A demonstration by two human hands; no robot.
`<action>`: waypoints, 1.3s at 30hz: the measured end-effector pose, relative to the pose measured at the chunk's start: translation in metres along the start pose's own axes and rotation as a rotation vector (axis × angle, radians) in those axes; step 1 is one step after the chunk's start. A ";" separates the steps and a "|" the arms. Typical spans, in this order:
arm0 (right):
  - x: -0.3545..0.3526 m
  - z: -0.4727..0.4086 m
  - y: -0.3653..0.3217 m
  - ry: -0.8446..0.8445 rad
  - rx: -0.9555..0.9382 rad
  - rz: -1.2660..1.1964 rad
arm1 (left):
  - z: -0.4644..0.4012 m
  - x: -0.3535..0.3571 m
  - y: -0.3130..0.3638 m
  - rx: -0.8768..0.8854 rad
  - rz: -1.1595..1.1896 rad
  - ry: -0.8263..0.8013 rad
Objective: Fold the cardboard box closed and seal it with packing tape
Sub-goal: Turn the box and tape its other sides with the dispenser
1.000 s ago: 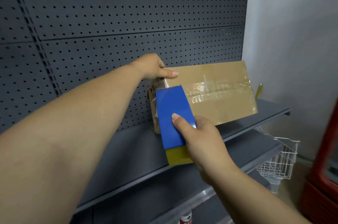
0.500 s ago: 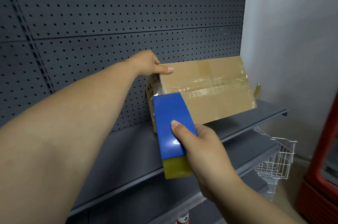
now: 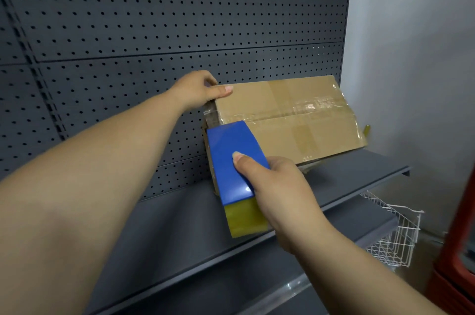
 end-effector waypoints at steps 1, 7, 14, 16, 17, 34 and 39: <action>0.000 -0.001 -0.001 0.001 -0.002 0.009 | 0.001 -0.001 0.000 0.028 -0.005 0.053; 0.001 -0.004 -0.004 0.018 0.003 0.018 | 0.016 0.004 0.020 0.353 -0.174 0.199; 0.001 0.000 -0.004 0.022 -0.008 0.034 | 0.023 0.021 0.017 0.210 -0.042 0.070; 0.000 0.000 -0.003 0.021 0.000 0.019 | 0.023 0.023 0.014 0.183 0.025 0.063; 0.000 0.000 -0.002 0.017 0.005 0.010 | 0.023 0.023 0.013 0.194 0.053 0.078; 0.005 -0.009 -0.002 -0.018 0.049 -0.084 | 0.013 0.045 0.003 0.124 0.603 0.339; 0.005 -0.008 -0.002 -0.013 0.052 -0.088 | 0.016 0.045 0.003 0.059 0.566 0.374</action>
Point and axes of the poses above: each hand's wrist, its own z-axis away from the middle knuckle, its own x-axis out of the palm, y = z × x, the point moved 5 cm from there along -z, towards the middle knuckle, and after that the axes turned 11 degrees about y, right-handed, at the moved point
